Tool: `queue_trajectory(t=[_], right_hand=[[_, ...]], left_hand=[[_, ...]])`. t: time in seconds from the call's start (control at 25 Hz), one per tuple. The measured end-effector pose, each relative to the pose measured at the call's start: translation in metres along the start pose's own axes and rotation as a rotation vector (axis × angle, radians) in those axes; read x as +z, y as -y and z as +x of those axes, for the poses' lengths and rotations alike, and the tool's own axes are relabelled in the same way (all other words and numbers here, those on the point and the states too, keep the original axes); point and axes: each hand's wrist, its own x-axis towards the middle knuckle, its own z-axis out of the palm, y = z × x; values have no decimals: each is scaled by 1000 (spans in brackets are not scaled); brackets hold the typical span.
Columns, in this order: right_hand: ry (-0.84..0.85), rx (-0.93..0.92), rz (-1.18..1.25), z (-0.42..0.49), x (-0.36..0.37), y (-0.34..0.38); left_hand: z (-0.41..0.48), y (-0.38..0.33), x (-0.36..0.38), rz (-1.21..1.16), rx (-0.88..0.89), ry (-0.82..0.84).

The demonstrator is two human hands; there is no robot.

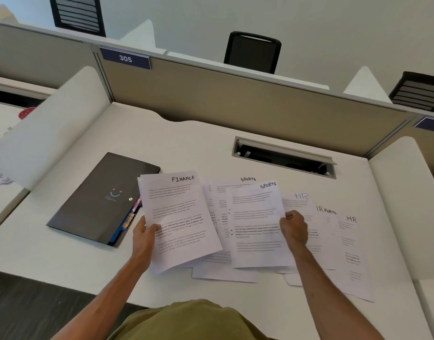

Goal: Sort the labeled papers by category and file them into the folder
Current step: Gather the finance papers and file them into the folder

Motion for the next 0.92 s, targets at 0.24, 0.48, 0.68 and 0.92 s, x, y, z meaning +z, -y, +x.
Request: queue_trajectory(t=[0.24, 0.48, 0.68, 0.92], right_hand=[[-174, 151, -55, 25, -40, -46], [-369, 75, -39, 32, -55, -49], [-114, -361, -175, 16, -5, -25], [376, -810, -639, -26, 75, -7]], left_hand=[[-5, 2, 23, 14, 8, 52], [-7, 1, 32, 33, 20, 60], [-9, 3, 27, 41, 13, 48], [-8, -4, 19, 26, 10, 9]])
